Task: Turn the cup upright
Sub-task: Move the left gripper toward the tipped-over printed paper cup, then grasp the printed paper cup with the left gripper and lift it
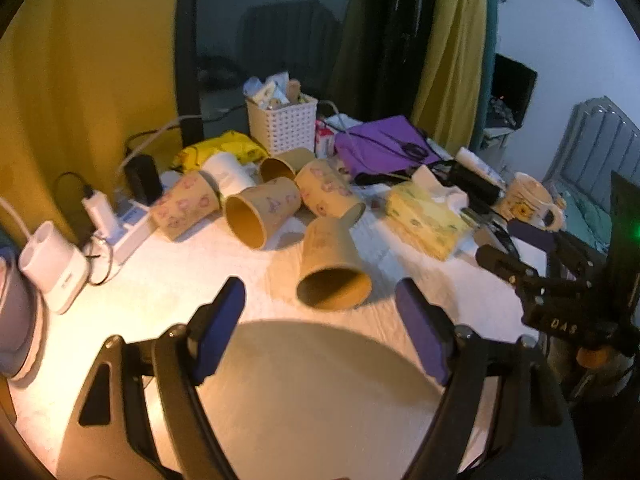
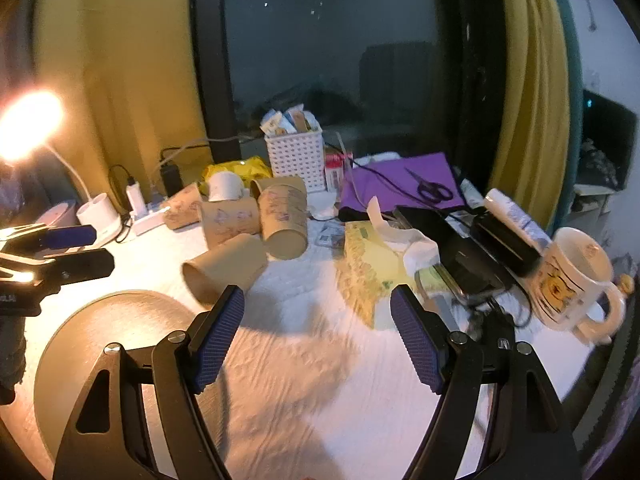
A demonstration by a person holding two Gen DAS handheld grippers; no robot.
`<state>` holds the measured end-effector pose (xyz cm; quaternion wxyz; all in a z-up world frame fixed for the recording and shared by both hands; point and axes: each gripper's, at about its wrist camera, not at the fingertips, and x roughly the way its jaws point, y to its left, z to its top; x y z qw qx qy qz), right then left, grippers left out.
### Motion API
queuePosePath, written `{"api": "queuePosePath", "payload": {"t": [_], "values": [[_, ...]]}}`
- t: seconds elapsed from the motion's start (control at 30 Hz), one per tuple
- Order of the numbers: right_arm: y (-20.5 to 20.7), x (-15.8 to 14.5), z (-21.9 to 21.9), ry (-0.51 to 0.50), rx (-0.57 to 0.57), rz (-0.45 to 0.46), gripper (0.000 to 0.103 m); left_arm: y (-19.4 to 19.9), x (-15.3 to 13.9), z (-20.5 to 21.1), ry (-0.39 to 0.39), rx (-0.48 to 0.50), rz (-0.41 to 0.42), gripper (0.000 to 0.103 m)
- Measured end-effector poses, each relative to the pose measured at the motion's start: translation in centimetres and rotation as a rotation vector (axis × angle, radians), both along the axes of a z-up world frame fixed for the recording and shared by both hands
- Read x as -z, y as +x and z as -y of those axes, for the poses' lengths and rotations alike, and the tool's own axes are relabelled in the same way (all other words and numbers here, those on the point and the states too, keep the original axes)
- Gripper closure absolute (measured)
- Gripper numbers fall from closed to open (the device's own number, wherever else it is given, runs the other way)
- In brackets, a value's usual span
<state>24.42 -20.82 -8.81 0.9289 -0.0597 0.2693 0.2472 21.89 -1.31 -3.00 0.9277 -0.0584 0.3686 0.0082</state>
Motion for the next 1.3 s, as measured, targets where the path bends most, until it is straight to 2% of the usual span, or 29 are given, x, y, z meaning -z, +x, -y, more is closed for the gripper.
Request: {"api": "queuePosePath", "payload": {"t": [0.33, 0.63, 0.73, 0.93, 0.97, 1.0, 1.03, 1.3], "values": [[9.0, -0.3, -0.6, 0.025, 0.003, -0.074, 0.024, 10.3, 2.3, 0.6, -0.058, -0.015, -0.145, 0.025], [14.3, 1.0, -0.6, 0.059, 0.047, -0.17, 0.024, 18.5, 5.0, 0.2, -0.104, -0.047, -0.261, 0.024], [15.5, 1.3, -0.4, 0.077, 0.053, -0.192, 0.024, 20.0, 5.9, 0.2, -0.125, -0.054, -0.3, 0.025], [16.5, 2.0, -0.5, 0.09, 0.034, -0.214, 0.024, 22.0, 7.3, 0.5, -0.121, -0.053, -0.354, 0.025], [16.6, 2.1, -0.4, 0.091, 0.034, -0.217, 0.024, 22.3, 7.6, 0.5, -0.125, -0.053, -0.365, 0.026], [16.6, 2.2, -0.4, 0.092, 0.034, -0.22, 0.024, 22.6, 7.7, 0.5, -0.126, -0.055, -0.374, 0.033], [16.6, 2.3, -0.4, 0.093, 0.034, -0.222, 0.024, 22.9, 7.9, 0.4, -0.129, -0.057, -0.384, 0.033], [15.7, 1.7, 0.2, 0.093, 0.047, -0.212, 0.024, 22.7, 7.5, 0.9, -0.131, -0.045, -0.378, 0.039]]}}
